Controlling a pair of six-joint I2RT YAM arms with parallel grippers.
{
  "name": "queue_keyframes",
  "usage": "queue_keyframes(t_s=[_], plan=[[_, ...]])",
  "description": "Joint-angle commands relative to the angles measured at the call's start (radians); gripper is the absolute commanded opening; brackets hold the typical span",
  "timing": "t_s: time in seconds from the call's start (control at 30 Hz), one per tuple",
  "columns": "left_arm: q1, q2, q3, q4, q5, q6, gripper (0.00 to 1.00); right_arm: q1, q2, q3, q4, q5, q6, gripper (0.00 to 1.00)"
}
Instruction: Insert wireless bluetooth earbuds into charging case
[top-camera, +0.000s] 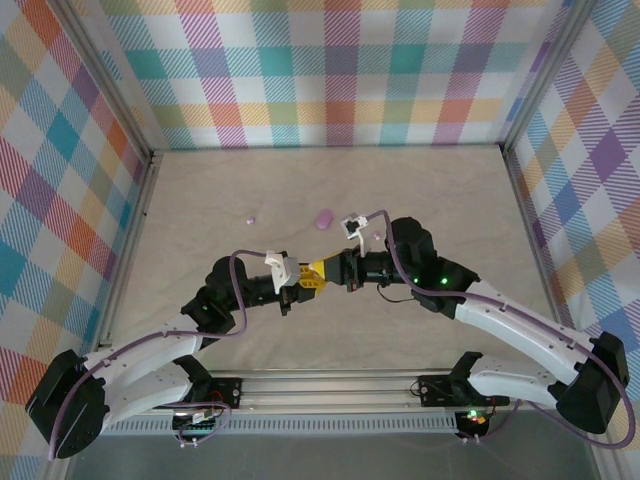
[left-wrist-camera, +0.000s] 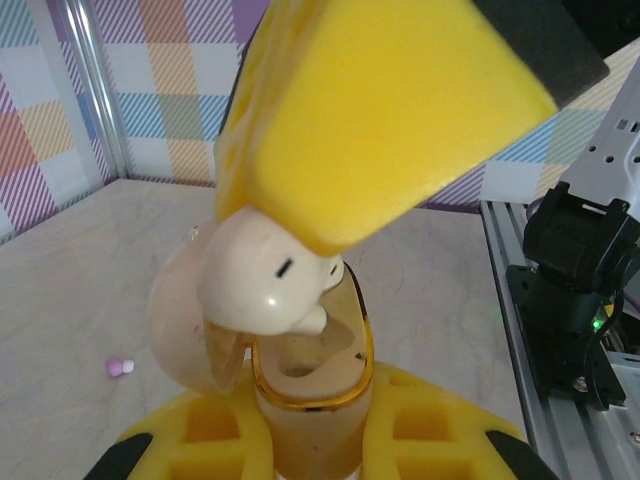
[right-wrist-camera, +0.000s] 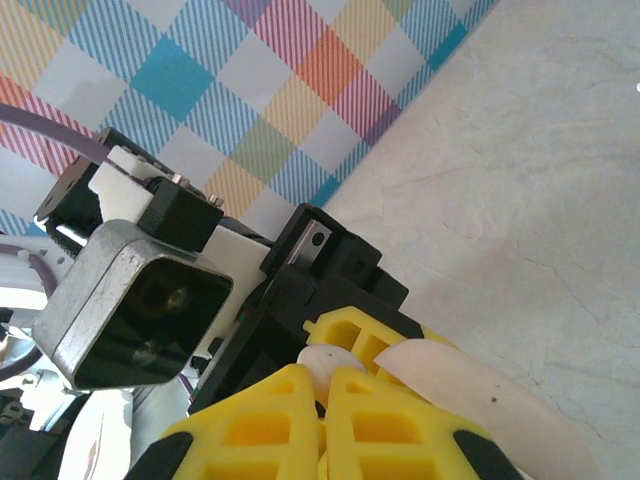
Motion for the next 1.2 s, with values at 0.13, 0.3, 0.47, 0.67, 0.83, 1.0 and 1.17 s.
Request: queue_keyframes(t_s=[0.13,0.3,0.47,0.67,0.83,1.0,1.17], plan=[[0.010,-0.023,0.049,0.017,0.008,-0.014,0.00,-0.005,-0.004,-0.025,-0.064,-0.001,-0.086,0.09],[0.010,-0.026,0.052,0.008,0.008,-0.014,0.00,-0.003,0.017,-0.022,-0.064,-0.007,-0.104,0.11],[0.010,-0.033,0.055,-0.002,0.008,-0.012,0.00,0.002,0.046,0.006,-0.099,0.002,-0.122,0.14],[0.010,-0.047,0.053,-0.016,0.003,-0.005,0.00,0.010,0.051,0.019,-0.168,0.063,-0.155,0.14],[0.010,-0.053,0.050,-0.017,0.001,-0.006,0.00,0.015,0.059,0.036,-0.209,0.085,-0.173,0.18],[0.010,-0.050,0.048,-0.019,0.002,-0.008,0.00,0.022,0.068,0.085,-0.272,0.125,-0.181,0.23],[0.010,-0.042,0.051,-0.038,-0.006,-0.008,0.00,0.022,0.075,0.158,-0.355,0.155,-0.181,0.24]])
